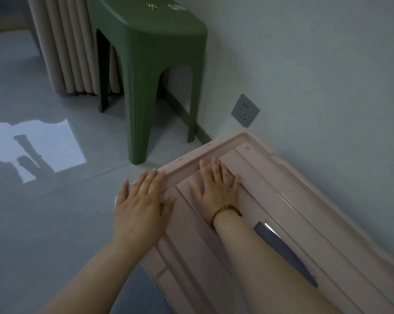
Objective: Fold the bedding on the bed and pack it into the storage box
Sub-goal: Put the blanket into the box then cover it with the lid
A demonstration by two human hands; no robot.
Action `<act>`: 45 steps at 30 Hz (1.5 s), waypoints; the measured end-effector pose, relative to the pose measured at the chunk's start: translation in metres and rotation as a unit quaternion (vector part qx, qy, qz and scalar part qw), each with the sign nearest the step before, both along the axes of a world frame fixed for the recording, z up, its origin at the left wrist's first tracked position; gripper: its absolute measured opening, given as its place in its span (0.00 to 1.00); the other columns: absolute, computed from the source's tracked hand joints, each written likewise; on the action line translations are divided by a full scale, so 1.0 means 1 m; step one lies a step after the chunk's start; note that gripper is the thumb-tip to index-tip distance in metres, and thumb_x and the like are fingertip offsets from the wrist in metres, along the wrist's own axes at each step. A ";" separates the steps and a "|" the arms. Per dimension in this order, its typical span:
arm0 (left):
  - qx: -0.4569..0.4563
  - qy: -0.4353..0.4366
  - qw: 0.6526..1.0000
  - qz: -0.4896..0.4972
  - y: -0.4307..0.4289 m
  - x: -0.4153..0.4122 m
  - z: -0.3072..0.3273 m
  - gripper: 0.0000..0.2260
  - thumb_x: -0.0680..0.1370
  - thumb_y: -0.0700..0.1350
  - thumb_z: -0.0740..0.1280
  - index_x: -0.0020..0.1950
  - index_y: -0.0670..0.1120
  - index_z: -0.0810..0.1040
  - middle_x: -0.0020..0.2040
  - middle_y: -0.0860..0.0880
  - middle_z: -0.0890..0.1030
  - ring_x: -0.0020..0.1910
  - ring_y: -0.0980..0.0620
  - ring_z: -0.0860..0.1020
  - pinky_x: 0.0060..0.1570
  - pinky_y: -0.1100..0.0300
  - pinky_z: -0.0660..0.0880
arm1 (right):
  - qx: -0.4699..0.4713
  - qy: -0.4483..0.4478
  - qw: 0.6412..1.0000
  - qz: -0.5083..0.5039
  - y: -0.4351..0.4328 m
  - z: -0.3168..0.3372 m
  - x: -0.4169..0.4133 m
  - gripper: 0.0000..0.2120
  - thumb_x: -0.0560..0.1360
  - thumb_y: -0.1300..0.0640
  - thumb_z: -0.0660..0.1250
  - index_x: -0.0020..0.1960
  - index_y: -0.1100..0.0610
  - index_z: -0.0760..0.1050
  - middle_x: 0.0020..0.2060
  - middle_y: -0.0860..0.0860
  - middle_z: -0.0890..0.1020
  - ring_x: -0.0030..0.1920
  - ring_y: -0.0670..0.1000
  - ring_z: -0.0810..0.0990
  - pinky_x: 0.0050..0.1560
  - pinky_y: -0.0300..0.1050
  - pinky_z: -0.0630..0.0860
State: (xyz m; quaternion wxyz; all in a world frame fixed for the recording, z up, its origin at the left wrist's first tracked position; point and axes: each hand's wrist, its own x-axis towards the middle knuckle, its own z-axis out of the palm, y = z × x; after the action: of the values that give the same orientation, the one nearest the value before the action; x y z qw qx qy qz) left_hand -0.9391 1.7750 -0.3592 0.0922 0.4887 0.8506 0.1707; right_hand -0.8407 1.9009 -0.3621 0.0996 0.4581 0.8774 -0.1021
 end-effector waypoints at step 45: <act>0.013 -0.061 0.996 -0.066 0.114 -0.053 0.002 0.17 0.79 0.45 0.58 0.68 0.48 0.68 0.63 0.46 0.76 0.60 0.46 0.73 0.54 0.57 0.68 | 0.030 0.024 0.999 -0.014 0.017 -0.016 -0.026 0.46 0.58 0.38 0.24 0.75 0.46 0.43 0.76 0.49 0.41 0.75 0.52 0.40 0.71 0.60 0.36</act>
State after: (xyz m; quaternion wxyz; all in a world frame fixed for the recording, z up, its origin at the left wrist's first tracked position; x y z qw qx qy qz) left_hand -0.9919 1.8889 -0.3567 0.1487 0.5333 0.8073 0.2046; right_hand -0.8667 1.9175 -0.3780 0.0635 0.4706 0.8757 -0.0874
